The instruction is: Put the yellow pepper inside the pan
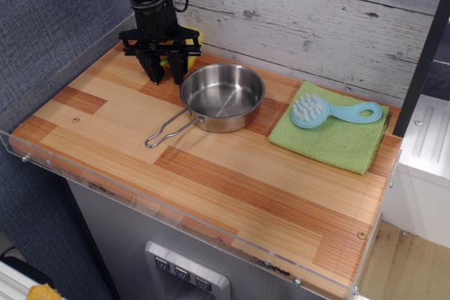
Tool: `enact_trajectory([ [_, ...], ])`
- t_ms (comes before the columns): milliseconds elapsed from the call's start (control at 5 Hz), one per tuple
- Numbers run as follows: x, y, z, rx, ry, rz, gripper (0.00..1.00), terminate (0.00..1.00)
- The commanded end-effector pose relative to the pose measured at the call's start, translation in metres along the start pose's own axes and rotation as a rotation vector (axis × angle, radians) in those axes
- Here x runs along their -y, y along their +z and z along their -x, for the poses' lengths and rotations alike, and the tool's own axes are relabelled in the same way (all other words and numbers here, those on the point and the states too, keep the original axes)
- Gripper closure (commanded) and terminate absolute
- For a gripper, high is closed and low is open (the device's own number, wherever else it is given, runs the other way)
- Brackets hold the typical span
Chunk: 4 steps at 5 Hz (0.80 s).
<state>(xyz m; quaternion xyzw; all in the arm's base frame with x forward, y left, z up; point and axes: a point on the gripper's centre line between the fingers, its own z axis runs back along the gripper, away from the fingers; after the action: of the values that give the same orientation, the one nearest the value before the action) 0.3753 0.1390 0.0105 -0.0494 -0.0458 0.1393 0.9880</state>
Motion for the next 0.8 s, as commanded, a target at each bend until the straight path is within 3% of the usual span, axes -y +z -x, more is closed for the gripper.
enact_trajectory([
  [0,0.011,0.026,0.005,0.065,-0.024,0.006,1.00,0.00],
  [600,0.027,0.060,0.026,0.146,-0.053,-0.010,1.00,0.00],
])
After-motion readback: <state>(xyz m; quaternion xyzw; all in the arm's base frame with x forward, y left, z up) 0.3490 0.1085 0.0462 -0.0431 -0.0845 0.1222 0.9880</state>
